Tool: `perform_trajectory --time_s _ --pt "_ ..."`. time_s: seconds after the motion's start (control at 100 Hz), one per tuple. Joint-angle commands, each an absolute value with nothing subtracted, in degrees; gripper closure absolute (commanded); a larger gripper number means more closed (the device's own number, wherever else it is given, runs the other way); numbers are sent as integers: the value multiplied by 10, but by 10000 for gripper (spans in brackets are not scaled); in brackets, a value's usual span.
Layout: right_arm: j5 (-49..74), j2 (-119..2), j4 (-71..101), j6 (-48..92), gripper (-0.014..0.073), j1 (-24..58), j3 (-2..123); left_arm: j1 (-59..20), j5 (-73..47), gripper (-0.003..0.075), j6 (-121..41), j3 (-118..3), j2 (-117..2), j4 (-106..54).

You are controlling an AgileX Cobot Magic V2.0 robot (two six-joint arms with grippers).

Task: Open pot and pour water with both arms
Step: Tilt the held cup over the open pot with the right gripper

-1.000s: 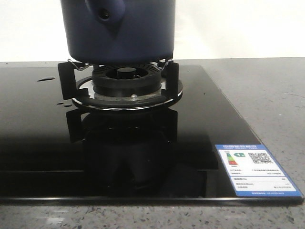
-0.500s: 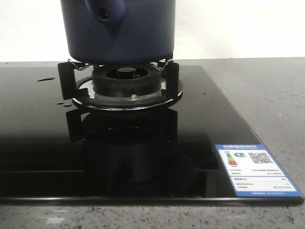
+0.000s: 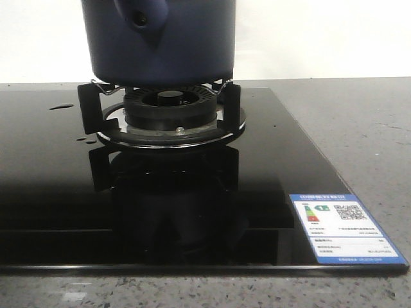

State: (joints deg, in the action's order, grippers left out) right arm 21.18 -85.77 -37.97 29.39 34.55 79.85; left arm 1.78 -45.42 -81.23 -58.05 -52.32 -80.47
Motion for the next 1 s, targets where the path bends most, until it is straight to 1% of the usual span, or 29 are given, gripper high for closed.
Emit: perform_trajectory --time_s 0.0,0.17,0.32,0.65,0.99 --pt "155 -836 -439 297 433 346 821 17 -440 446 -805 -598 -517 -857" --pt "128 -836 -508 297 433 346 821 13 -438 446 -805 -598 -517 -857" --pt "106 -836 -536 297 433 346 821 0 -429 446 -805 -598 -517 -857" --pt "106 -836 -636 297 433 346 821 0 -430 446 -805 -598 -517 -857" --pt "106 -836 -850 297 433 346 821 -12 -430 446 -805 -598 -517 -857"
